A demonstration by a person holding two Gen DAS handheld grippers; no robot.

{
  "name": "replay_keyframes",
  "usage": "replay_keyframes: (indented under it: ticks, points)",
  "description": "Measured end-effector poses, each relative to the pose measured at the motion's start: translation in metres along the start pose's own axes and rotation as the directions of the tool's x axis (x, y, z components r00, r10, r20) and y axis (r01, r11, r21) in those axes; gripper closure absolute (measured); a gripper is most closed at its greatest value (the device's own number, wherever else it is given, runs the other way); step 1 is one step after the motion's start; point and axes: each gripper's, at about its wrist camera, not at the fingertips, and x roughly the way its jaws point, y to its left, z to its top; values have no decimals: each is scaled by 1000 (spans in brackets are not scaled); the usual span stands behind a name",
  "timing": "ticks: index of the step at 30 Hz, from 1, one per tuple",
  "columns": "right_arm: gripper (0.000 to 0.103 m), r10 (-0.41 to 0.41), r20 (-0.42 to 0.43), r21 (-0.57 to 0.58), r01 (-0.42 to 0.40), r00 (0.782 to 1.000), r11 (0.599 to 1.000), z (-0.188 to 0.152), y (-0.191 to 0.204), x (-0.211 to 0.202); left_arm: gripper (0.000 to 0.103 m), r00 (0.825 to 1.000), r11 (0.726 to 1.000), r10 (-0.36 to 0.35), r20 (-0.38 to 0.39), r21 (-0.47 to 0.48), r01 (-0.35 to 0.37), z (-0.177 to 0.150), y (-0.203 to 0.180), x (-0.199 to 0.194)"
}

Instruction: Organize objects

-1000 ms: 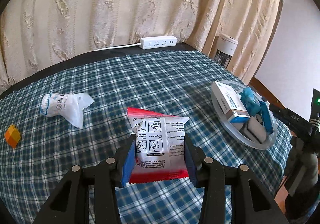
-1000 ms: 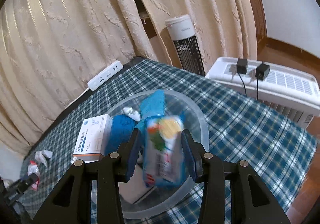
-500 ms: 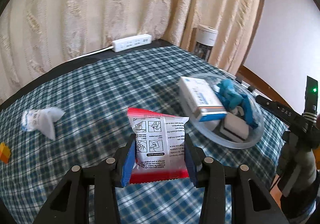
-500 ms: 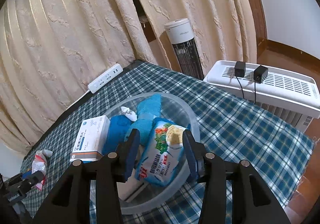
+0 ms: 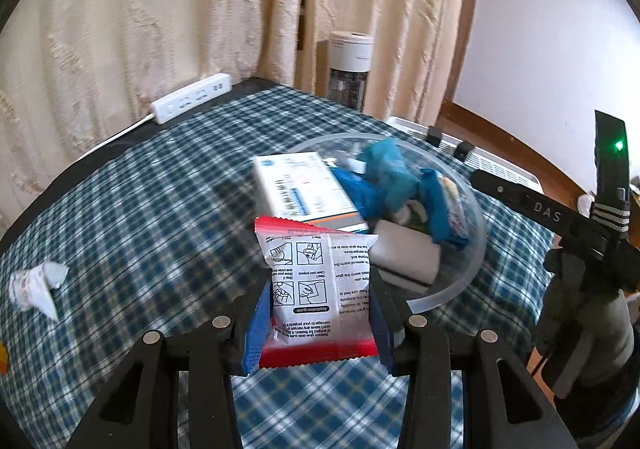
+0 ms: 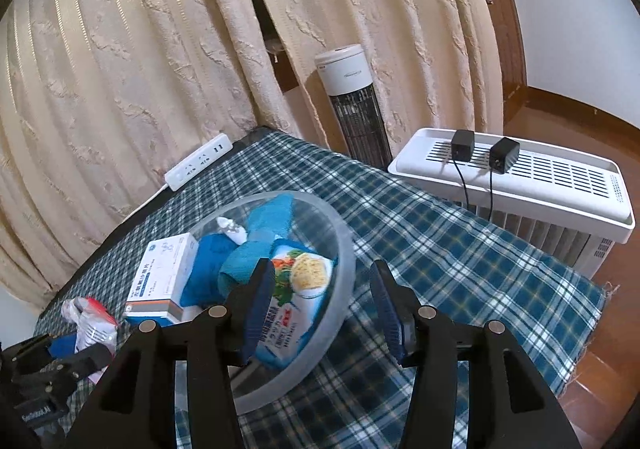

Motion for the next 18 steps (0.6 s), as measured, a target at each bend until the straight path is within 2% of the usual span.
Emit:
replay_keyframes:
  ticks: [13, 18]
  points:
    - [52, -14, 1, 37, 14, 1000, 999, 2, -22, 0, 56, 999, 994, -44, -8, 99, 45, 17, -42, 25]
    - [52, -18, -2, 49, 18, 1000, 999, 2, -29, 1, 56, 996, 989, -91, -20, 116, 93, 22, -50, 35]
